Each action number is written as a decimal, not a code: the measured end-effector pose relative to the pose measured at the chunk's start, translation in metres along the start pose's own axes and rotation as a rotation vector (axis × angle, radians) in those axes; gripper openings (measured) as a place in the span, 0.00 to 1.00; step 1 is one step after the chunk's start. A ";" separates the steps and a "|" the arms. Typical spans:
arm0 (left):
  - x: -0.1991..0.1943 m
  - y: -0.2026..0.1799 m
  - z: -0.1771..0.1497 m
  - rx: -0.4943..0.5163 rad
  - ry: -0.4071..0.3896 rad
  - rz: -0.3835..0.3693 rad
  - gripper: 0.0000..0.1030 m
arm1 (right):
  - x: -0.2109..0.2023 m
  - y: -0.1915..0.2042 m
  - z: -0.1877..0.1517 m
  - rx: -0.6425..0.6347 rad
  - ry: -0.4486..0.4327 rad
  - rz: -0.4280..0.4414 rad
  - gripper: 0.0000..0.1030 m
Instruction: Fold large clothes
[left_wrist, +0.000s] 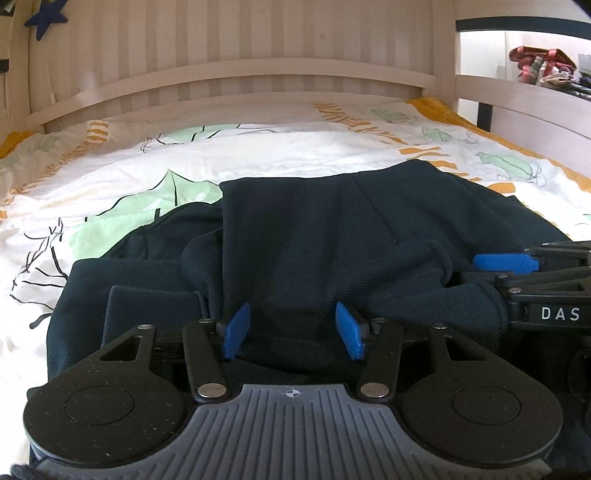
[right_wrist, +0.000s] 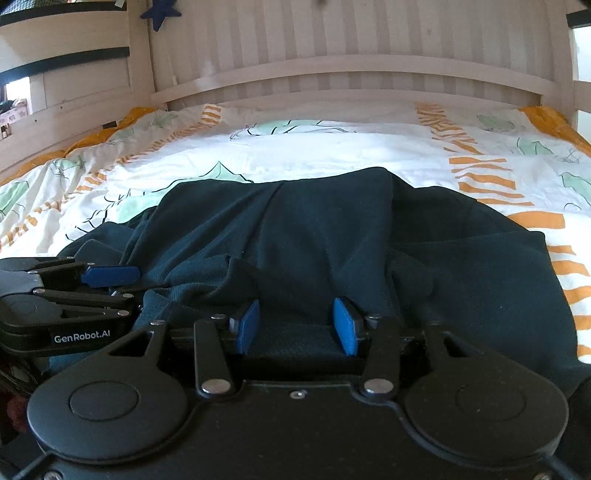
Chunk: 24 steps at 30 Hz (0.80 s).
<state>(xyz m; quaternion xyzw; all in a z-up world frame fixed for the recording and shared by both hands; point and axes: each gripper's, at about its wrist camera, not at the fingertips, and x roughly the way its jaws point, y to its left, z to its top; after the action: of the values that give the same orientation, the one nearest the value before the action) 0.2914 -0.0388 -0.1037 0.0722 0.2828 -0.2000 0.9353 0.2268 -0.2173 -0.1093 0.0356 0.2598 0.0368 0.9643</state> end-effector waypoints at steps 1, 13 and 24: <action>-0.001 0.000 0.000 -0.001 0.000 -0.001 0.51 | 0.000 0.000 0.000 0.002 -0.003 0.000 0.51; -0.001 -0.007 0.000 0.048 0.006 0.037 0.52 | 0.000 0.000 -0.001 0.004 -0.007 0.000 0.51; -0.022 -0.001 0.017 -0.014 0.093 -0.022 0.71 | -0.010 -0.010 0.012 0.074 0.029 0.080 0.64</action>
<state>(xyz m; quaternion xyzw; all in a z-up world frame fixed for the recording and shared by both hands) 0.2826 -0.0364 -0.0769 0.0720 0.3282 -0.2046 0.9194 0.2246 -0.2292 -0.0946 0.0812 0.2733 0.0663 0.9562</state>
